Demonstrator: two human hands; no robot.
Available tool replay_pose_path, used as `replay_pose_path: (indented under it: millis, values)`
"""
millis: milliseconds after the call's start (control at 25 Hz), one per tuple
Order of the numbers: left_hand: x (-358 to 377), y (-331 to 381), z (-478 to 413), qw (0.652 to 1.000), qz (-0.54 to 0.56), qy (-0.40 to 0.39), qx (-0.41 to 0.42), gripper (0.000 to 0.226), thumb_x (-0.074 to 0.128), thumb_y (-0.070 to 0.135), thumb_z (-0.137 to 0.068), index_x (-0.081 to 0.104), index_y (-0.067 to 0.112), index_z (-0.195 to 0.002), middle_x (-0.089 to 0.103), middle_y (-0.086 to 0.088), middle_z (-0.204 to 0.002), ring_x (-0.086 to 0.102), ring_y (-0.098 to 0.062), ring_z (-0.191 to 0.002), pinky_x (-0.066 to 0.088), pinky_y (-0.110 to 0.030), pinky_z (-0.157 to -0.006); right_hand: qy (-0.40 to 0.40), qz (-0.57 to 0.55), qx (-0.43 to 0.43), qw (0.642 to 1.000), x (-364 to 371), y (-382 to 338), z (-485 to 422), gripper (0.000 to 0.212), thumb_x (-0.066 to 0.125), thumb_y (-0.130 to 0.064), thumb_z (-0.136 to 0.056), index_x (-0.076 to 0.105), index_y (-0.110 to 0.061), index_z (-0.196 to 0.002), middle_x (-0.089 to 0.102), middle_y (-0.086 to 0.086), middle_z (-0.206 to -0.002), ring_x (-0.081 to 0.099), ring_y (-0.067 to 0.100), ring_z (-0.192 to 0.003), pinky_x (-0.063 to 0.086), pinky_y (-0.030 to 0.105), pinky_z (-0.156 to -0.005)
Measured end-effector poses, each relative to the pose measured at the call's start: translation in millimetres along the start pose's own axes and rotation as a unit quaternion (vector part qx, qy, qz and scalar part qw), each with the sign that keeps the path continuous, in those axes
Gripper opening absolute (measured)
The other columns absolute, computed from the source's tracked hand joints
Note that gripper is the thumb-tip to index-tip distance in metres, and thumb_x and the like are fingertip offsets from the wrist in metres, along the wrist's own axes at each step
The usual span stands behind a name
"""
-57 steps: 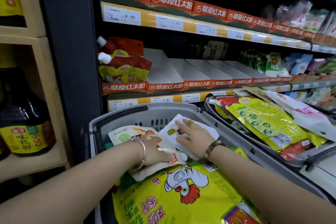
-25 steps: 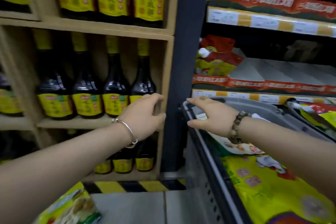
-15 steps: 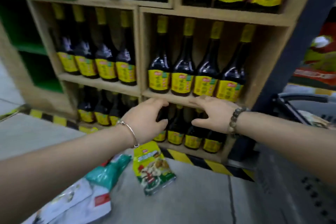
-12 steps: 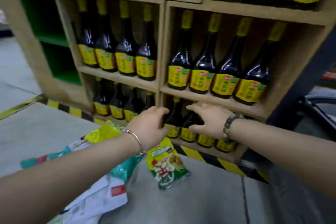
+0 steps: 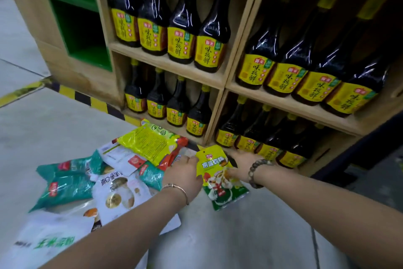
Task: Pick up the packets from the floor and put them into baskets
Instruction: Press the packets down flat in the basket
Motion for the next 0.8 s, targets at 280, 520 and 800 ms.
replay_pose_path:
  millis: [280, 520, 800]
  values:
    - [46.5, -23.4, -13.1, 0.997, 0.067, -0.018, -0.024, 0.057, 0.051, 0.04, -0.089, 0.033, 0.025, -0.141, 0.045, -0.002, -0.136, 0.048, -0.022, -0.12, 0.042, -0.034, -0.094, -0.075, -0.115, 0.1, 0.985, 76.0, 17.7, -42.8, 0.059, 0.057, -0.047, -0.081, 0.042, -0.013, -0.126, 0.05, 0.012, -0.129, 0.052, 0.029, -0.115, 0.046, 0.037, -0.092]
    - [80.5, -43.5, -19.5, 0.98, 0.163, -0.052, -0.104, 0.052, 0.057, 0.037, -0.088, 0.043, 0.02, -0.135, 0.049, -0.002, -0.134, 0.05, -0.019, -0.118, 0.038, -0.025, -0.093, -0.064, -0.256, 0.204, 0.943, 127.5, 25.2, -81.5, 0.095, 0.078, -0.048, -0.063, 0.032, -0.014, -0.139, 0.04, 0.011, -0.14, 0.043, 0.03, -0.127, 0.041, 0.042, -0.102]
    - [92.7, -51.6, -8.7, 0.925, 0.299, -0.091, -0.216, 0.038, 0.063, 0.02, -0.087, 0.055, 0.01, -0.122, 0.06, -0.007, -0.113, 0.053, -0.016, -0.092, 0.037, -0.018, -0.076, -0.079, -0.451, 0.225, 0.86, 148.7, 40.7, -91.3, 0.057, 0.081, -0.029, -0.069, 0.062, -0.008, -0.117, 0.062, 0.013, -0.12, 0.058, 0.027, -0.107, 0.046, 0.037, -0.092]
Point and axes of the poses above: each hand's wrist, its own z-axis away from the middle knuckle, its own x-axis out of the palm, y = z × x, the point moved 3 cm from there along -z, towards the middle knuckle
